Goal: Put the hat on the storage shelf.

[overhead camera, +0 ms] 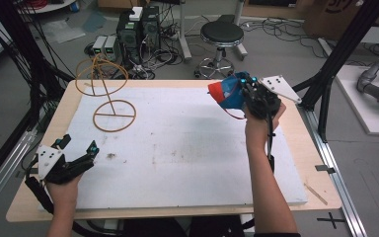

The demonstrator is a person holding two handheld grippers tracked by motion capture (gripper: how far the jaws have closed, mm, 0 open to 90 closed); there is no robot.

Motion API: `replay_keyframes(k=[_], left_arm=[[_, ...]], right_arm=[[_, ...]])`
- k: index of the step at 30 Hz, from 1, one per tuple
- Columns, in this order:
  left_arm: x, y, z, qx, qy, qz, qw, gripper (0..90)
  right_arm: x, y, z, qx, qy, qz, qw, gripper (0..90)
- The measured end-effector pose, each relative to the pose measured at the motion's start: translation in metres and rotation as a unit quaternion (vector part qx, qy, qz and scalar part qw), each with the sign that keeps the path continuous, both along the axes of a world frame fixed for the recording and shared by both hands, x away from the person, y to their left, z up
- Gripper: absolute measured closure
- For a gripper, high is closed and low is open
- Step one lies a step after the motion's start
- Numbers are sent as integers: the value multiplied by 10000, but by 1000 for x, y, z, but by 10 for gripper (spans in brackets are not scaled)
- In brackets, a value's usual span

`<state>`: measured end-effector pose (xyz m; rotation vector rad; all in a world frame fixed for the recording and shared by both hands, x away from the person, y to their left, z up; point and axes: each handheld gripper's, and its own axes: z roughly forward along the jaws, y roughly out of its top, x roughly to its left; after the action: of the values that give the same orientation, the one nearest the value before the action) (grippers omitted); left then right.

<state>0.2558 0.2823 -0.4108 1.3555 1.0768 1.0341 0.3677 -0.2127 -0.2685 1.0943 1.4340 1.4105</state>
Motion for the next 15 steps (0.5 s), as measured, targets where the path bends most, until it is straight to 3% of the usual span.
replay_keyframes(k=[7,12,15], left_arm=[[-3,0,0,15,-32,-79,10000,155],[-5,0,0,16,-63,-113,9999,154],[-6,1,-1,3,-77,-106,9999,154]], right_arm=[[15,33,19,-35,-85,180,9998,886],[27,67,35,-93,-141,356,9992,885],[30,75,38,-83,-129,394,9991,885]])
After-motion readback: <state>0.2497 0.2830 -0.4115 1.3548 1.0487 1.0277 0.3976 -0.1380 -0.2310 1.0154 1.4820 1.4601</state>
